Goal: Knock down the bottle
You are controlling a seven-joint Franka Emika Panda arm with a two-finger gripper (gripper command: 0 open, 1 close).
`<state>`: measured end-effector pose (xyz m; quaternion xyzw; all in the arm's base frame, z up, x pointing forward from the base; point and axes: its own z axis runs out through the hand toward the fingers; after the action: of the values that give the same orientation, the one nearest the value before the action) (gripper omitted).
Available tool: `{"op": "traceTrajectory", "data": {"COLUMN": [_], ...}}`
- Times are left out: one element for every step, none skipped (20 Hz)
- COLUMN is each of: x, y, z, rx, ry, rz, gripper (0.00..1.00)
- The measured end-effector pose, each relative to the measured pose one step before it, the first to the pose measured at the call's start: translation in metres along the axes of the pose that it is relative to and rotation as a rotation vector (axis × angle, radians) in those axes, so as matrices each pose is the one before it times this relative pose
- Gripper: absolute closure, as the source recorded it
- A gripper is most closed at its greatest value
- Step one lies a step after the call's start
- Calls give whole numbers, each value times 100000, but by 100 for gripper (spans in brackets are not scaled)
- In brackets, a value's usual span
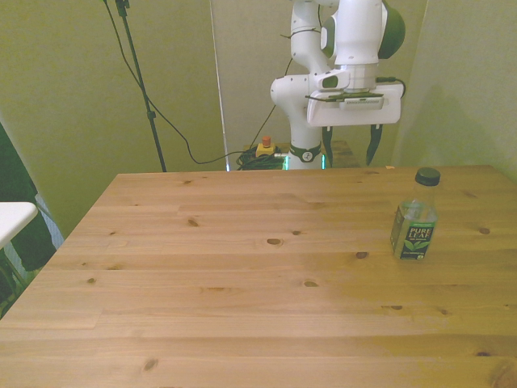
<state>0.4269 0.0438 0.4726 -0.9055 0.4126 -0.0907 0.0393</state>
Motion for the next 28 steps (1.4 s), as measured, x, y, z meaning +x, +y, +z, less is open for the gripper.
{"op": "traceTrajectory", "data": {"x": [-139, -175, -228, -207, -147, -73, -40, 0, -15, 34, 15, 46, 22, 57, 41, 76, 121, 124, 135, 161, 166, 227, 305, 353, 465, 529, 505, 440], "y": [-653, -667, -695, -577, -497, -542, -475, -495, -455, -506, -471, -546, -562, -590, -597, -606, -582, -558, -577, -591, -594, -623, -646, -686, -774, -882, -954, -1084], "z": [-348, -239, -72, -43, -3, -99, -41, -61, 10, 17, 75, 117, 111, 153, 71, 48, 35, 4, -46, -33, -5, 4, 47, 85, 114, 148, 214, 425], "rx": [600, 448, 118, -70, -120, 104, -1, -110, -213, -131, -166, -200, -8, -84, 180, 248, 204, 79, 196, 146, 85, -92, -194, 23, 148, 186, -72, -72], "ry": [425, 241, 21, 82, -14, 291, 355, 696, 631, 507, 374, 327, 66, 83, -156, -113, 152, 417, 410, 484, 89, 259, 587, 481, 577, 888, 340, 244], "rz": [1520, 1935, 1457, 1714, 1505, 1289, 1010, 650, 885, 906, 981, 661, 736, 649, 508, 471, 459, 131, 227, 372, 529, 363, 391, 650, 941, 935, 941, 936], "gripper": [100, 100, 100, 100, 100, 100, 100, 100, 100, 100, 100, 100, 100, 100, 100, 100, 100, 100, 100, 100, 100, 100, 100, 100, 100, 100, 100, 100]}}
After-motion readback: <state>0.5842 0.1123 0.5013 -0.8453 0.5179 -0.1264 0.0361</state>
